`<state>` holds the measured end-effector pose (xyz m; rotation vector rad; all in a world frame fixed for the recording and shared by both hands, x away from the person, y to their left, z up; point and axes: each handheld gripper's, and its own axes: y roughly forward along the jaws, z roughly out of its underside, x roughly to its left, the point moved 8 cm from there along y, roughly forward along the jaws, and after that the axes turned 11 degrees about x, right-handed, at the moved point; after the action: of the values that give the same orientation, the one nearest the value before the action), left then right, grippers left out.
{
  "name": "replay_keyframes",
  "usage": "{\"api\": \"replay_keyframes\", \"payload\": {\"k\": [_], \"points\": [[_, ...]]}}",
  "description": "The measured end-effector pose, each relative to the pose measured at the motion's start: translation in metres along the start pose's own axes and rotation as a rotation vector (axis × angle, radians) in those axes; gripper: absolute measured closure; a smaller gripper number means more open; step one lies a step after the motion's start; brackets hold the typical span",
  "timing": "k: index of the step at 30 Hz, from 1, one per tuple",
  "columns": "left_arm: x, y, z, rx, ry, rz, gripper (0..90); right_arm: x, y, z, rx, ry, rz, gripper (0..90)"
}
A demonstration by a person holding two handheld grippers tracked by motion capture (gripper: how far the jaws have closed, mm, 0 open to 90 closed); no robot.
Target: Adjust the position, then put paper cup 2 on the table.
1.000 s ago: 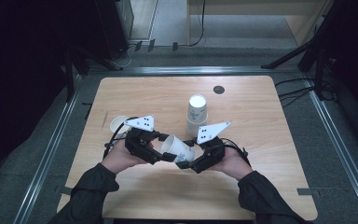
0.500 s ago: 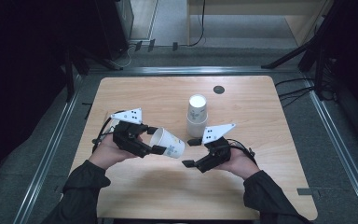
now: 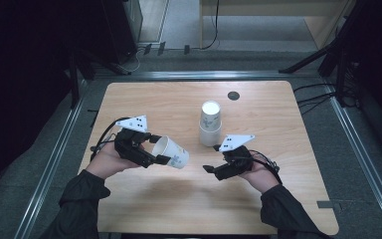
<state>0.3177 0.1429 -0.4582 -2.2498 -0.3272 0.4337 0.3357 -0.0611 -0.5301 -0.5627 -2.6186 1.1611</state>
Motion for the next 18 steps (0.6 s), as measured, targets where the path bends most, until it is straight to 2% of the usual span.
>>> {"api": "replay_keyframes", "payload": {"k": [1,3,5,6,7,10,18], "points": [[0.0,0.0,0.001,0.003,0.0,0.002,24.4,-0.001,-0.003,0.0,-0.011,0.014,-0.004,22.0],[0.0,-0.001,0.002,0.005,0.0,0.001,24.5,-0.003,-0.007,-0.002,-0.04,0.009,0.003,21.6],[0.002,0.0,0.008,0.045,0.01,-0.033,24.5,-0.005,-0.012,-0.002,-0.059,0.012,0.018,21.5],[0.002,0.0,0.008,0.045,0.01,-0.033,24.5,-0.005,-0.012,-0.002,-0.059,0.012,0.018,21.5],[0.002,0.001,0.013,0.072,0.014,-0.041,24.5,-0.008,-0.014,0.0,-0.059,0.018,0.032,21.5],[0.004,0.002,0.019,0.104,0.013,-0.048,24.4,-0.01,-0.016,0.003,-0.054,0.021,0.042,21.4],[0.012,-0.009,0.027,0.102,-0.008,-0.032,24.5,-0.017,-0.022,0.008,-0.06,0.056,0.065,21.4]]}}
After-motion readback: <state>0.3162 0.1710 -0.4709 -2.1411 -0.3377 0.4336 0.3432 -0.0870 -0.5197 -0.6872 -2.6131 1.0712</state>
